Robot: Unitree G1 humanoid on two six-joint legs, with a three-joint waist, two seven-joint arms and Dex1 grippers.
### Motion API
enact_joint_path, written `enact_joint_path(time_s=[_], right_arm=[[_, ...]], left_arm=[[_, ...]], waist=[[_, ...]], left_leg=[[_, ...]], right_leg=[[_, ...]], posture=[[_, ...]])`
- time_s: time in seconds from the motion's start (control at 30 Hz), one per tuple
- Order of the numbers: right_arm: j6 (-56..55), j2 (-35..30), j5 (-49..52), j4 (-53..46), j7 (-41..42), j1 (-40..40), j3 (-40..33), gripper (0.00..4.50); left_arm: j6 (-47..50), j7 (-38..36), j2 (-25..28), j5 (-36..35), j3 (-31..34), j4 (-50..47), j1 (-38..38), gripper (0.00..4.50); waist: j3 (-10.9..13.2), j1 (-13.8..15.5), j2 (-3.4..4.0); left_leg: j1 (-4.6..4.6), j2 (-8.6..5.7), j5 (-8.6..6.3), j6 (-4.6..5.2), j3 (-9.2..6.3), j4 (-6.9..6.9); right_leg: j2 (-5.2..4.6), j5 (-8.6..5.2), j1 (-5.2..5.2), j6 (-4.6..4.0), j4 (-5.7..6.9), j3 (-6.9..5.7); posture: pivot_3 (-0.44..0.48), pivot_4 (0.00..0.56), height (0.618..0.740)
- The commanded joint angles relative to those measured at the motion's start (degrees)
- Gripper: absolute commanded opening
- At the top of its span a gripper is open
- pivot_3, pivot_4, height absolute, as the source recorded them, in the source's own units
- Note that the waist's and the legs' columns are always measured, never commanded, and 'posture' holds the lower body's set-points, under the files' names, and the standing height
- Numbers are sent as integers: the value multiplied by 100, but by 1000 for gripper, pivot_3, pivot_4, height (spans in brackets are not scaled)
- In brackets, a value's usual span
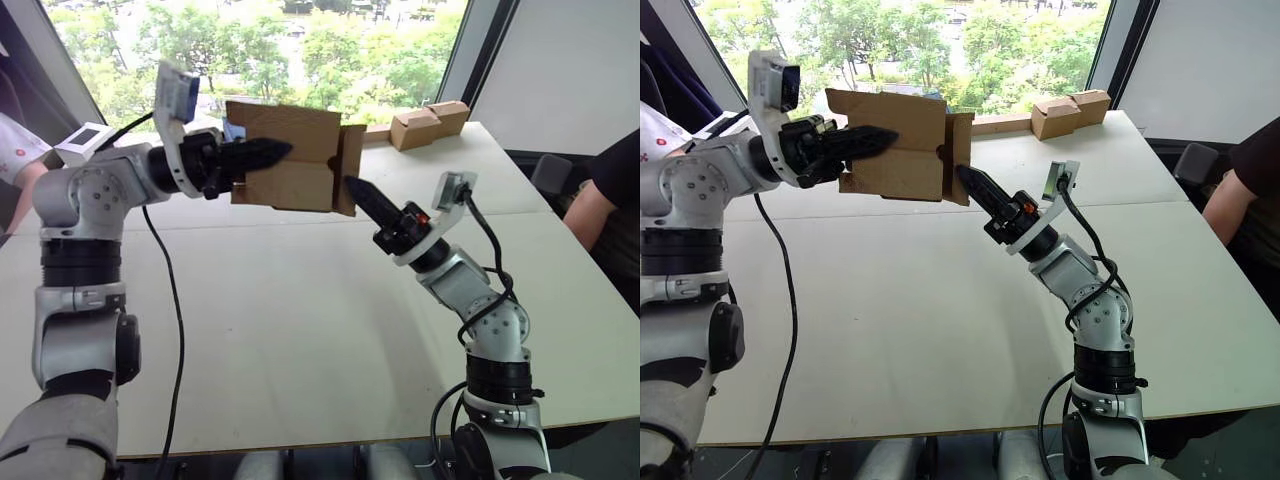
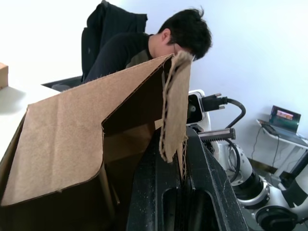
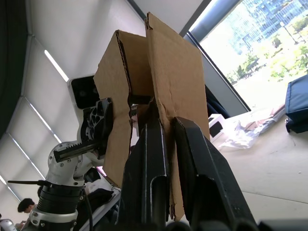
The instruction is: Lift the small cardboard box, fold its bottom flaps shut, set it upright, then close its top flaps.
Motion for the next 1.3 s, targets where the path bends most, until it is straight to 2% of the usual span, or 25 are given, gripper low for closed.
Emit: enact_joint_path(time_s=[0.03, 0.23, 0.33, 0.4, 1.3], right_arm=[[78, 128, 470, -215, -37, -167, -59, 294], [187, 149, 850, -254, -165, -121, -148, 294], [233, 101, 893, -262, -187, -77, -133, 1073], [249, 89, 918, -264, -195, -58, -120, 1838], [-181, 549, 958, 114, -551, -303, -171, 1838]], left_arm=[[-22, 6, 46, -125, 158, -173, -32, 0], [-34, 14, 56, -135, 139, -160, -28, 0], [-50, 20, 51, -139, 125, -136, -52, 0], [-56, 12, 58, -138, 126, -119, -63, 0], [-45, 4, 32, -188, 91, -380, 132, 0]], waist=[[0, 0, 0], [0, 1, 0], [0, -2, 0], [0, -3, 0], [0, -6, 0]], left_leg=[[0, 0, 0, 0, 0, 0], [0, 0, 0, 0, 0, 0], [0, 0, 0, 0, 0, 0], [0, 0, 0, 0, 0, -1], [0, 0, 0, 0, 0, -2]], right_leg=[[0, 0, 0, 0, 0, 0], [-1, 0, 0, 0, 0, 0], [-1, 0, 0, 0, 0, 0], [0, 0, -1, 0, 0, 0], [-1, 0, -1, 0, 0, 1]], posture=[[0, 150, 737], [0, 150, 737], [0, 150, 737], [0, 150, 737], [0, 150, 737]])
